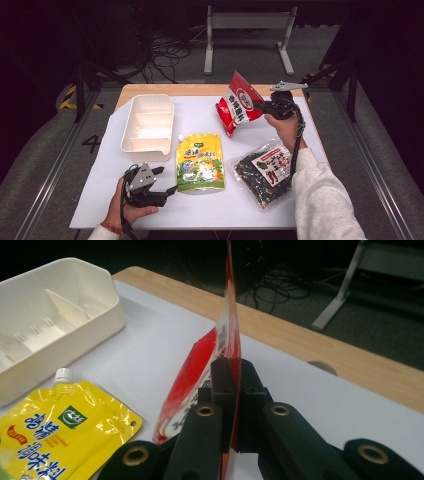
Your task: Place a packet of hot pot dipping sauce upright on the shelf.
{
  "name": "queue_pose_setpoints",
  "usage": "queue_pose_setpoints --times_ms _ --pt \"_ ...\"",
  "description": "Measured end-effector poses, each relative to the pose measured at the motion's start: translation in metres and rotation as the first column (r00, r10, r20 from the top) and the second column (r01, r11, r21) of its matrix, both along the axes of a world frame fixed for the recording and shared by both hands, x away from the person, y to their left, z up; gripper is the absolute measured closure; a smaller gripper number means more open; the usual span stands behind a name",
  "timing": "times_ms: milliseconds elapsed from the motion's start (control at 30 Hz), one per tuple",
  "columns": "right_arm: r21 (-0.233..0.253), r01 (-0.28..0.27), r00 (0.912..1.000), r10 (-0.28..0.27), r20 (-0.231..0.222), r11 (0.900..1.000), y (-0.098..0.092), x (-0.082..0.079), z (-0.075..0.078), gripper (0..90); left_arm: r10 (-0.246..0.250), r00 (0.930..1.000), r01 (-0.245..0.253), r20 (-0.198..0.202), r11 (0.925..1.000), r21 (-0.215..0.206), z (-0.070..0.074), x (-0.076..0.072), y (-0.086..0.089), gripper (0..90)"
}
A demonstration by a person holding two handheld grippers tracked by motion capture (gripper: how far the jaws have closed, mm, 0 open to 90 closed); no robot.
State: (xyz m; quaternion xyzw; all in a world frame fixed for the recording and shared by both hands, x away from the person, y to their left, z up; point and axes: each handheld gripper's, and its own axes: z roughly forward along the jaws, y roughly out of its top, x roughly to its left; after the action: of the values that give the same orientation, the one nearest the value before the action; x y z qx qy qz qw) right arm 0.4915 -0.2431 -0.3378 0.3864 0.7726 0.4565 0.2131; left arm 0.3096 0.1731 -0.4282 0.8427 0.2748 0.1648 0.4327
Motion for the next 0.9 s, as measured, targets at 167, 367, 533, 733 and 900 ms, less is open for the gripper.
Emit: queue_pose_setpoints --times_ms 167,367,533,733,900 --pt "-0.031 -0.034 0.9985 0.036 0.04 0.999 0.002 -0.011 0.013 88.9 -0.008 1.0 0.008 0.002 1.0 -0.003 0.002 0.003 -0.004 24.2" --pt "-0.068 -0.064 0.9947 0.069 0.076 0.996 0.006 -0.025 0.019 88.9 -0.015 0.9998 0.015 0.016 0.9999 -0.006 0.007 0.01 -0.011 24.1" --pt "-0.073 -0.095 0.9904 0.101 0.094 0.993 0.007 -0.035 0.022 89.0 -0.028 0.9992 0.028 0.03 0.9995 -0.01 0.012 0.017 -0.018 24.0" --pt "-0.067 -0.176 0.9774 0.183 0.106 0.982 0.014 -0.051 0.021 88.9 -0.022 0.9983 0.023 0.054 0.9997 -0.013 0.02 0.031 -0.028 23.5" --pt "-0.071 -0.203 0.9712 0.21 0.112 0.977 0.016 -0.059 0.021 88.9 -0.018 0.9986 0.019 0.051 0.9994 -0.027 0.022 0.046 -0.033 23.1"
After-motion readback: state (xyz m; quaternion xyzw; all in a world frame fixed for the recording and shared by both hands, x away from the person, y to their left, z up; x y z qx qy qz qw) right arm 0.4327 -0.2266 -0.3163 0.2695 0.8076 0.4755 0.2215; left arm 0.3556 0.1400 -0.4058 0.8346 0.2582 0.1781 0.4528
